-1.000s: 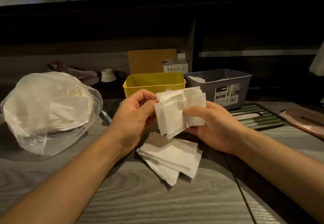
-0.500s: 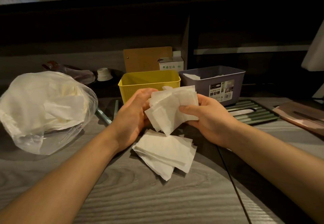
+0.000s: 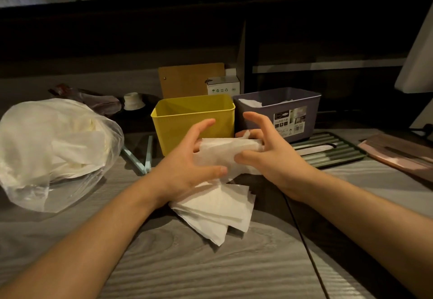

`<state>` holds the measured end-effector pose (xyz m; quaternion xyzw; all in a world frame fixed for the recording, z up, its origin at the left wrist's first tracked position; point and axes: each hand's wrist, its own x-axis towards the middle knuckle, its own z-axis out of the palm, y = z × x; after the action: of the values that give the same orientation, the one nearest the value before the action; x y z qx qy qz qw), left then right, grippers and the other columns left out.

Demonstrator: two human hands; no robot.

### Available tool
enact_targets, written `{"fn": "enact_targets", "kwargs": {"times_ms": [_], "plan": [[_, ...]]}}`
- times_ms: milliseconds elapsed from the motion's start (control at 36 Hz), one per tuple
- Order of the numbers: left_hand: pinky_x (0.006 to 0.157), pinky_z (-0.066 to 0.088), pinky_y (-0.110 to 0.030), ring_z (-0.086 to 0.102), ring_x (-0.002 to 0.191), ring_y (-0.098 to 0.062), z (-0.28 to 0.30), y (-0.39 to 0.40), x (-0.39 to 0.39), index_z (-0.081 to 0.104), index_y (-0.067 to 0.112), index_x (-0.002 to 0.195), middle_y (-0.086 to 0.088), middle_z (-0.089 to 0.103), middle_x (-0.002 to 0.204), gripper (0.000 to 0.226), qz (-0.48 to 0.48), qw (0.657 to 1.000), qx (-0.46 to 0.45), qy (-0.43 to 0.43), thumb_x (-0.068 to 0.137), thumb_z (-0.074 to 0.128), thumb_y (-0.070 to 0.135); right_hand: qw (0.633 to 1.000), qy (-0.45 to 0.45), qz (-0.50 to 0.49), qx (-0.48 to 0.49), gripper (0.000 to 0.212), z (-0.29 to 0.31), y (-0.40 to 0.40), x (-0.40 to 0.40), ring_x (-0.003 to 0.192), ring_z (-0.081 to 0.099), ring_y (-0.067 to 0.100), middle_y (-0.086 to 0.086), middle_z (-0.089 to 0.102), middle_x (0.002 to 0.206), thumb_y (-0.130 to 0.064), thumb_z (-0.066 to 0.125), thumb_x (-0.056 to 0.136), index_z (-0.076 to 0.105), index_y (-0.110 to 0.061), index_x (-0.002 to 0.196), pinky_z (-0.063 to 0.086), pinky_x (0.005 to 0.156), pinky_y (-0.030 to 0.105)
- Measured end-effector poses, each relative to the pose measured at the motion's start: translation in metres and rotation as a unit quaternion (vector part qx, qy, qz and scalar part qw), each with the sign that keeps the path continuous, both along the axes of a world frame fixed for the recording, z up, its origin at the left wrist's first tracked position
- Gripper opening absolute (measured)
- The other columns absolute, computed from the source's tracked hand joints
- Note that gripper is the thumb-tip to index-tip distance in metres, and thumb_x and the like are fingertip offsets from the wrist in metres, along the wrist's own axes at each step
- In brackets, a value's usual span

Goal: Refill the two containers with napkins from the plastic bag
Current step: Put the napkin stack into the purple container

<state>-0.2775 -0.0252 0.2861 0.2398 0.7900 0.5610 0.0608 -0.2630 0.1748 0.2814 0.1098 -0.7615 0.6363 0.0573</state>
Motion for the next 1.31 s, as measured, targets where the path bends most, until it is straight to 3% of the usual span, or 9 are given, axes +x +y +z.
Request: {"fn": "enact_targets", "kwargs": {"times_ms": [222,389,528,639,833,917,1028,1139,1306], "plan": [[0.082,0.060,-0.026,0.066,0.108,-0.010,0.003,0.005,0.001,0.039,0.050,0.140,0.009,0.057,0.125,0.079,0.075,0.994,0.063,0.058,0.089,0.068,-0.003,0.999,0.045,-0.026,0.008,0.072,0.002,-0.002,-0.002,0.100,0.063,0.012,-0.005,0.058,0.109,0.000,0.065,0.090,0.038,-0.039,0.144,0.059,0.073,0.020],[0.078,0.060,-0.027,0.063,0.112,-0.019,0.001,0.003,-0.002,0.013,0.053,0.152,0.004,0.055,0.128,0.103,0.063,0.997,0.030,0.018,0.089,0.064,-0.010,0.999,0.032,-0.015,0.010,0.073,-0.002,-0.005,-0.004,0.106,0.059,0.011,-0.009,0.054,0.118,-0.004,0.063,0.093,0.032,-0.043,0.147,0.058,0.072,0.019],[0.073,0.059,-0.023,0.063,0.106,-0.022,0.001,0.009,0.000,0.008,0.056,0.151,0.003,0.049,0.129,0.106,0.071,0.997,-0.002,0.001,0.089,0.067,-0.006,0.995,0.064,-0.059,0.041,0.033,-0.003,-0.010,-0.006,0.111,0.055,0.008,-0.010,0.055,0.124,-0.026,0.059,0.100,0.056,-0.039,0.130,0.057,0.083,0.025],[0.075,0.061,-0.026,0.063,0.108,-0.022,0.001,0.010,-0.002,0.016,0.052,0.149,0.002,0.051,0.128,0.094,0.090,0.996,-0.005,0.004,0.091,0.067,-0.001,0.992,0.070,-0.093,0.048,0.010,-0.003,-0.011,-0.007,0.099,0.057,0.008,-0.014,0.062,0.103,-0.024,0.058,0.100,0.067,-0.028,0.104,0.056,0.081,0.026],[0.075,0.060,-0.023,0.065,0.109,-0.018,-0.002,0.011,-0.004,0.020,0.048,0.147,0.002,0.059,0.129,0.078,0.078,0.995,0.055,-0.031,0.097,0.061,0.004,0.998,0.025,-0.038,-0.031,0.021,-0.004,-0.012,-0.009,0.103,0.056,0.002,-0.015,0.057,0.115,-0.032,0.052,0.103,0.053,-0.031,0.124,0.050,0.065,0.013],[0.070,0.059,-0.021,0.065,0.107,-0.019,-0.002,0.012,-0.003,0.023,0.046,0.147,0.002,0.059,0.128,0.073,0.084,0.994,0.067,-0.035,0.099,0.057,0.003,0.998,0.039,-0.049,-0.018,0.016,-0.003,-0.016,-0.008,0.099,0.056,0.000,-0.017,0.057,0.111,-0.035,0.054,0.102,0.056,-0.029,0.116,0.046,0.058,0.005],[0.070,0.060,-0.022,0.064,0.108,-0.020,-0.003,0.013,-0.007,0.029,0.045,0.143,-0.001,0.058,0.128,0.067,0.115,0.991,0.064,-0.029,0.099,0.056,0.001,0.996,0.028,-0.081,-0.011,0.007,0.000,-0.019,-0.010,0.096,0.057,0.008,-0.010,0.061,0.105,-0.029,0.055,0.102,0.061,-0.026,0.102,0.052,0.061,0.016],[0.081,0.062,-0.034,0.064,0.111,-0.022,-0.003,0.012,-0.008,0.035,0.044,0.137,-0.006,0.061,0.127,0.062,0.122,0.989,0.076,-0.035,0.098,0.057,0.001,0.994,-0.027,-0.067,-0.082,0.010,0.003,-0.020,-0.011,0.103,0.060,0.022,0.001,0.062,0.106,-0.026,0.055,0.101,0.062,-0.023,0.095,0.059,0.080,0.044],[0.078,0.063,-0.035,0.065,0.112,-0.024,-0.004,0.011,-0.007,0.042,0.043,0.137,-0.002,0.060,0.130,0.056,0.103,0.991,0.078,-0.049,0.098,0.062,0.009,0.993,-0.029,-0.067,-0.087,0.009,0.001,-0.018,-0.010,0.093,0.058,0.014,0.000,0.061,0.103,-0.021,0.053,0.102,0.061,-0.021,0.097,0.049,0.061,0.023]]}}
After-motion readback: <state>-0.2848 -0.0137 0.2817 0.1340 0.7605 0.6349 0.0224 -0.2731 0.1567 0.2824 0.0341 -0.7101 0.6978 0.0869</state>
